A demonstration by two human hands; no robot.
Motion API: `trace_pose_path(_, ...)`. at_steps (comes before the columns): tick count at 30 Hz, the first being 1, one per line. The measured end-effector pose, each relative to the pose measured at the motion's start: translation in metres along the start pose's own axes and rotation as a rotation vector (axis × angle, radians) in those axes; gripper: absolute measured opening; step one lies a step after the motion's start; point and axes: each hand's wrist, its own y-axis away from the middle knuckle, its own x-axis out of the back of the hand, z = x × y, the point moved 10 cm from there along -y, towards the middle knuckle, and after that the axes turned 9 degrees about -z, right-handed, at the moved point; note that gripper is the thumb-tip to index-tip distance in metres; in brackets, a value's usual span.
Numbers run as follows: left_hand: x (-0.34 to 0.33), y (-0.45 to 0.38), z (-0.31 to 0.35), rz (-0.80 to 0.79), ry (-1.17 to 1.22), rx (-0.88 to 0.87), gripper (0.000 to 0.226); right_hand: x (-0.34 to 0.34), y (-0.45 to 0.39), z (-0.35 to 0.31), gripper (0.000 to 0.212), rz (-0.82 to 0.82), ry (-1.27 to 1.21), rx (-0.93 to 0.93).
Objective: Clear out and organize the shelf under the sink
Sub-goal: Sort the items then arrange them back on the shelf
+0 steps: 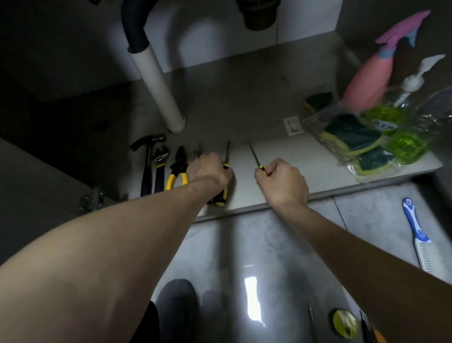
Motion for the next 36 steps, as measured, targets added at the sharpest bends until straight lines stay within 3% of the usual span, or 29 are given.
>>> trace_pose_path(7,-0.001,-0.006,-0.015,0.046,0.055,0.033,0.03,-0.022,-0.008,-0.005,0.028,-0.062,0.029,0.034)
trace_pose_path(23,0.008,0.006,-0.042,0.203,0.275,0.088,0.04,-0.038,-0.002,-0.014,0.035,-0.104,0.051,0.078)
trace_pose_path(27,0.014,0.028,-0.054,0.26,0.301,0.057,0.031,-0.052,-0.001,-0.032,0.036,-0.131,0.068,0.111)
trace_pose_path(36,-0.008,0.075,-0.092,0.227,0.312,0.074,0.024,-0.066,0.007,-0.049,0.035,-0.136,0.086,0.157)
